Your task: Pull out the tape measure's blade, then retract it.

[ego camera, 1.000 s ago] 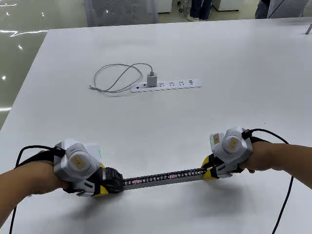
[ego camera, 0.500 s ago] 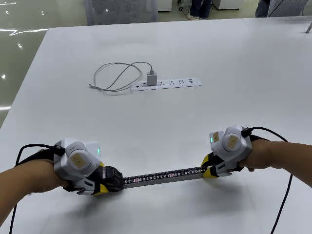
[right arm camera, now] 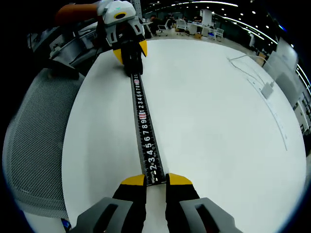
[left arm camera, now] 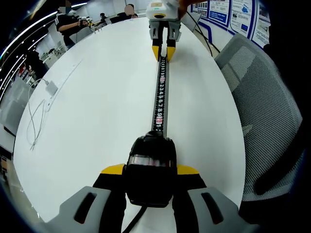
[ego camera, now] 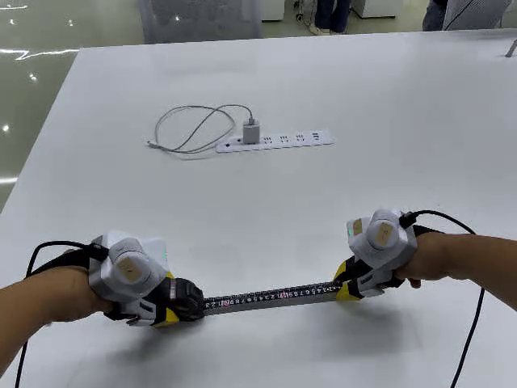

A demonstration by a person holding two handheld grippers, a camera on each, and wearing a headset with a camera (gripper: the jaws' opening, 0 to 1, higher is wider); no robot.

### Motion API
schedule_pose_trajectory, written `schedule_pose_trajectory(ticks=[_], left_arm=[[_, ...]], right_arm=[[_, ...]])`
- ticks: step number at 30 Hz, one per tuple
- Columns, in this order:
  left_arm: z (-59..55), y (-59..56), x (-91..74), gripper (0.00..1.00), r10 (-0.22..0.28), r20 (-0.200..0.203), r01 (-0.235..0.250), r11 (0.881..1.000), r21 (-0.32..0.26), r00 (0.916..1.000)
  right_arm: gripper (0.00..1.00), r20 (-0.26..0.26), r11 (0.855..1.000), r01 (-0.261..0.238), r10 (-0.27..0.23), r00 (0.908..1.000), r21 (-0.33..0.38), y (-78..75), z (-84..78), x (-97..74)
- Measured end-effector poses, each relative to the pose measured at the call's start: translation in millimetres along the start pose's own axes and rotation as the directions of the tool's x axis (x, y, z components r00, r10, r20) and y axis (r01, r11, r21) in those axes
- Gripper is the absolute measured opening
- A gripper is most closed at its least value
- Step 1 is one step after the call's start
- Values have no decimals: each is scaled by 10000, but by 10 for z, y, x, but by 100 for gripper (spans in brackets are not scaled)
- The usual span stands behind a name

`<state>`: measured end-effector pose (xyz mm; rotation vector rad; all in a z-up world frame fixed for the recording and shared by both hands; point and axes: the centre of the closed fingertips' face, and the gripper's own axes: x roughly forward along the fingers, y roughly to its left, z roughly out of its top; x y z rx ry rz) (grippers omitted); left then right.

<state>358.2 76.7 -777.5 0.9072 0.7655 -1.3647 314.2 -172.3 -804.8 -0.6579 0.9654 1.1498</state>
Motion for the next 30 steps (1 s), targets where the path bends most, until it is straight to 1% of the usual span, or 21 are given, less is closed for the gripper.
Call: schedule_pose_trajectory(ticks=[4, 7, 8, 9, 13, 16, 21, 23, 26, 28, 30], left_arm=[[-1, 2, 2, 32, 20, 18, -20, 10000, -62, 10000], [2, 7, 2, 33, 12, 6, -12, 9998, -186, 10000], [3, 8, 3, 33, -12, -50, 11, 9999, -147, 10000], [5, 7, 9, 33, -49, -131, 51, 10000, 80, 9999], [-8, 12, 17, 33, -119, -222, 121, 9999, 114, 9997], [-8, -4, -5, 33, -289, -331, 296, 9993, 208, 9990], [-13, 1, -10, 33, -415, -418, 426, 9988, 246, 9983], [-22, 1, -24, 33, -461, -468, 483, 9978, 459, 9978], [-35, 16, -70, 33, -512, -380, 523, 9982, 277, 9980], [-64, 15, -83, 32, -525, -439, 540, 9980, 324, 9977], [-88, 35, -118, 33, -423, -487, 434, 9989, 204, 9979]], right_arm=[[11, -224, 9987, 76, -87, 9997, -511, 10, -1, 11], [12, -327, 9977, 110, -132, 9994, -675, 15, 5, 10], [12, -335, 9975, 114, -138, 9993, -692, 13, 4, 9], [12, -357, 9977, 111, -135, 9993, -669, 3, -1, 8], [12, -597, 9969, 131, -177, 9981, -773, 14, 10, 14], [12, -758, 9966, 82, -144, 9970, -816, 6, 4, 13], [12, -753, 9971, 67, -125, 9971, -762, 11, -3, 9], [12, -782, 9962, 84, -152, 9968, -865, 15, -2, 8], [12, -903, 9951, 99, -189, 9957, -986, 17, -4, 4], [12, -953, 9938, 163, -269, 9951, -1101, 9, -11, -12], [14, -931, 9945, 208, -304, 9952, -1026, 0, -13, -31]])
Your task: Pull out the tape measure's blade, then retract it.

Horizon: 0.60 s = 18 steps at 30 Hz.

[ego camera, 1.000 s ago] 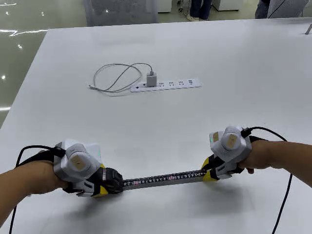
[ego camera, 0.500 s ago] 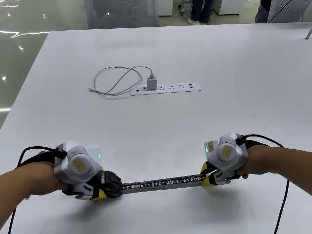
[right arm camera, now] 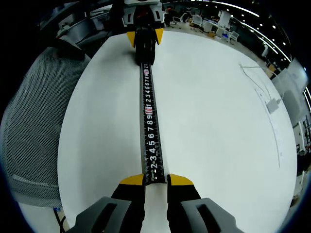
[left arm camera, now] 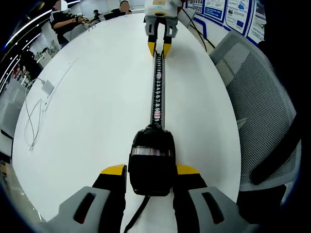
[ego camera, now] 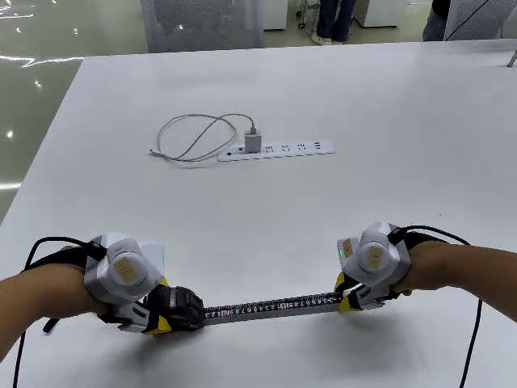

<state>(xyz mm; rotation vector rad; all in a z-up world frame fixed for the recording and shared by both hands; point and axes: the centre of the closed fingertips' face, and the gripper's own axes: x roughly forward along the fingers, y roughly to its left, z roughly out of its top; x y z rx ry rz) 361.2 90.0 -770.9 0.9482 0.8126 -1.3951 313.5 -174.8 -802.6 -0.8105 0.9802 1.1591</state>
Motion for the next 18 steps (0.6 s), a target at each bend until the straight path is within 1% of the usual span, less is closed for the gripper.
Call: schedule_pose_trajectory(ticks=[1, 2, 3, 4, 5, 6, 9, 12, 14, 15, 17, 18], left_arm=[[-14, 23, -24, 35, 107, 14, -107, 9997, -232, 9999], [-8, 44, -42, 37, 237, 137, -229, 9983, -532, 9996], [15, 62, -63, 39, 344, 338, -313, 9956, -882, 9988], [38, 80, -92, 43, 413, 544, -336, 9903, -1345, 9977], [45, 105, -111, 46, 515, 648, -406, 9865, -1587, 9966], [52, 129, -134, 49, 618, 765, -476, 9833, -1754, 9952], [83, 110, -188, 60, 673, 972, -444, 9742, -2211, 9930], [60, 96, -188, 67, 761, 946, -531, 9728, -2253, 9926], [37, 85, -190, 71, 800, 974, -535, 9669, -2496, 9920], [26, 80, -191, 73, 817, 1009, -524, 9631, -2642, 9915], [-9, 45, -188, 77, 791, 1023, -404, 9411, -3358, 9916], [-17, 30, -188, 79, 759, 1072, -332, 9346, -3542, 9913]], right_arm=[[14, 28, 10000, 26, -26, 10000, 54, -6, -11, -20], [15, 79, 9999, 48, -49, 10000, 160, -8, -8, -41], [16, 149, 9992, 40, -45, 9999, 391, -5, -3, -58], [18, 194, 9980, 23, -36, 9998, 628, -3, -8, -80], [20, 254, 9979, 88, -104, 9996, 635, -14, -9, -98], [21, 333, 9974, 182, -206, 9992, 704, -23, -9, -123], [23, 525, 9937, 329, -387, 9979, 1073, -31, -9, -175], [24, 531, 9918, 509, -574, 9969, 1169, -30, -39, -210], [25, 663, 9880, 644, -743, 9950, 1404, -31, -41, -242], [26, 720, 9857, 715, -832, 9939, 1523, -35, -44, -255], [28, 822, 9797, 1000, -1156, 9899, 1737, -52, -65, -276], [30, 850, 9739, 1298, -1476, 9854, 1863, -88, -80, -283]])
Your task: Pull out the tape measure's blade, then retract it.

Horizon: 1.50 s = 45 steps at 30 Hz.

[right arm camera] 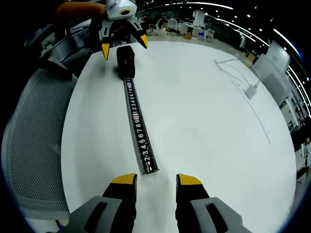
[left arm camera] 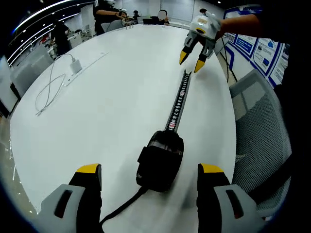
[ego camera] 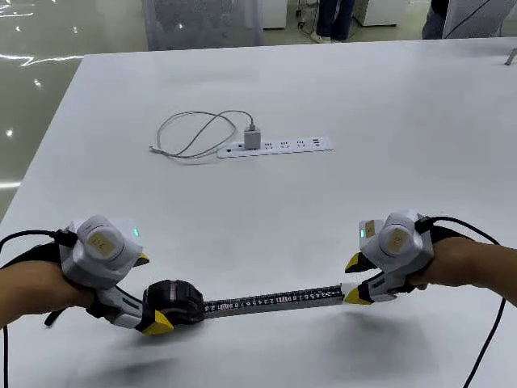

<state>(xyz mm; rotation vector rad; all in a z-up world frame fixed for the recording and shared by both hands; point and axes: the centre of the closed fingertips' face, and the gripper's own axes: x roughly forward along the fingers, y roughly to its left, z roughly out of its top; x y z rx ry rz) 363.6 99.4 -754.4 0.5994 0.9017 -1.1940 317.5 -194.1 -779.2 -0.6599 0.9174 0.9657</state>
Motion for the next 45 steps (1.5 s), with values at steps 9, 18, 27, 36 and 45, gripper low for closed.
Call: schedule_pose_trajectory(ticks=[9, 18, 27, 36, 45], left_arm=[[-18, 29, -63, 99, 827, 1212, -629, 9853, -1591, 9892], [-189, -12, -182, 99, 1764, 2036, -1158, 9535, -2784, 9630], [-455, -95, -307, 99, 2411, 2375, -1529, 9290, -3369, 9410], [-611, -169, -551, 99, 3321, 2772, -2114, 8973, -3875, 9016], [-716, -235, -663, 99, 3482, 2772, -2271, 8931, -3884, 8955]], right_arm=[[45, 836, 9814, 589, -752, 9937, 1827, 101, -105, -76], [54, 1162, 9633, 1037, -1358, 9839, 2477, 229, -305, -255], [63, 1638, 9448, 1459, -2001, 9660, 2935, 331, -427, -459], [71, 1784, 9262, 1635, -2341, 9557, 3396, 537, -647, -599], [80, 1793, 9112, 1881, -2676, 9467, 3665, 631, -824, -831]])
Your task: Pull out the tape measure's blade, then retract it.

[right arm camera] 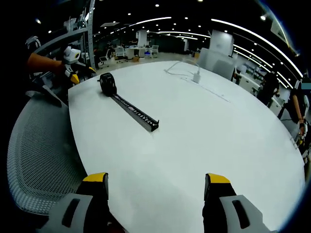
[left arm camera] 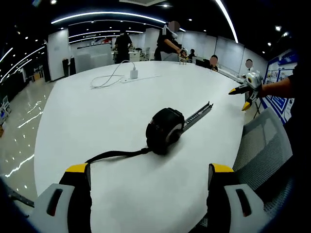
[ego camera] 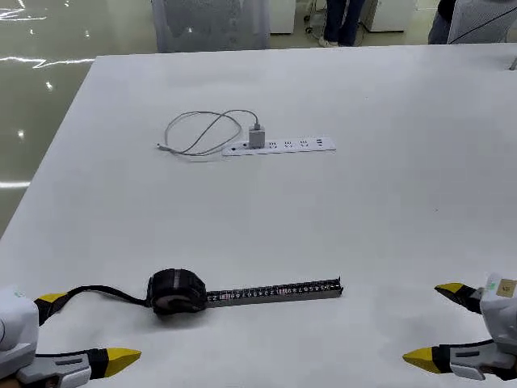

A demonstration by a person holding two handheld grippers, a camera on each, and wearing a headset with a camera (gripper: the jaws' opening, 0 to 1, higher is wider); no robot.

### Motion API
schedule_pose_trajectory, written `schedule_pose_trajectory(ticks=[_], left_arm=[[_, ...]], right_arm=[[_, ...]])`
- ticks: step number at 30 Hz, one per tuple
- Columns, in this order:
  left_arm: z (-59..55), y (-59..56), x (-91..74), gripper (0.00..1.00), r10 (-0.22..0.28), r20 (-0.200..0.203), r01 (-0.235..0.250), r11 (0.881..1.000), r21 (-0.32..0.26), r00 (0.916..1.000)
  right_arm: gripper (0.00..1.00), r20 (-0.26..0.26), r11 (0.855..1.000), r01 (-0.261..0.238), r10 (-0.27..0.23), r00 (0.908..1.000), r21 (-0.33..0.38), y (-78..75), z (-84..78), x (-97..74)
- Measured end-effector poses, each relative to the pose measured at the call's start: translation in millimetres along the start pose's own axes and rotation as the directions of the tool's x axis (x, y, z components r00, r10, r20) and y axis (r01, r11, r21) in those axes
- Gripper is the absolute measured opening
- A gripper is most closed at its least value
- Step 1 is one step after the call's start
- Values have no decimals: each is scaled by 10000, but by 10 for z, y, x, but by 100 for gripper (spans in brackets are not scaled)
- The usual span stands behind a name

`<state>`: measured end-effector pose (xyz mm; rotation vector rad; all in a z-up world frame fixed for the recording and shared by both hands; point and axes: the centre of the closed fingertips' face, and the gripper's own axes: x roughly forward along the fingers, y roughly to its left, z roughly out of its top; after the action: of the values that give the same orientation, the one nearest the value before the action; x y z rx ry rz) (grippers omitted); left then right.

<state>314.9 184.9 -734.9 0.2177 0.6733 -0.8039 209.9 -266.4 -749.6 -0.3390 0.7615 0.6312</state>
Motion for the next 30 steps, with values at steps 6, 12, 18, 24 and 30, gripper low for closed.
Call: schedule_pose_trajectory(ticks=[6, 12, 18, 24, 30], left_arm=[[-7, -8, -75, 99, 44, 72, -46, 9996, 263, 10000], [-47, 13, -148, 99, 161, 76, -163, 9996, 223, 9998], [-78, 22, -197, 99, 236, 1, -236, 9995, 207, 9997], [-80, -23, -210, 99, 234, 21, -235, 9995, 192, 9997], [-114, 8, -192, 99, 432, -210, -423, 9984, 379, 9988]], right_arm=[[91, 248, 9991, 210, -219, 9995, 356, -17, -57, -133], [99, 262, 9994, 109, -117, 9996, 315, 25, -97, -169], [99, 322, 9994, 115, -126, 9994, 325, 23, -64, -210], [99, 86, 10000, 66, -66, 9999, -10, 5, -76, -246], [99, 34, 9999, 83, -82, 10000, -88, -37, -64, -290]])
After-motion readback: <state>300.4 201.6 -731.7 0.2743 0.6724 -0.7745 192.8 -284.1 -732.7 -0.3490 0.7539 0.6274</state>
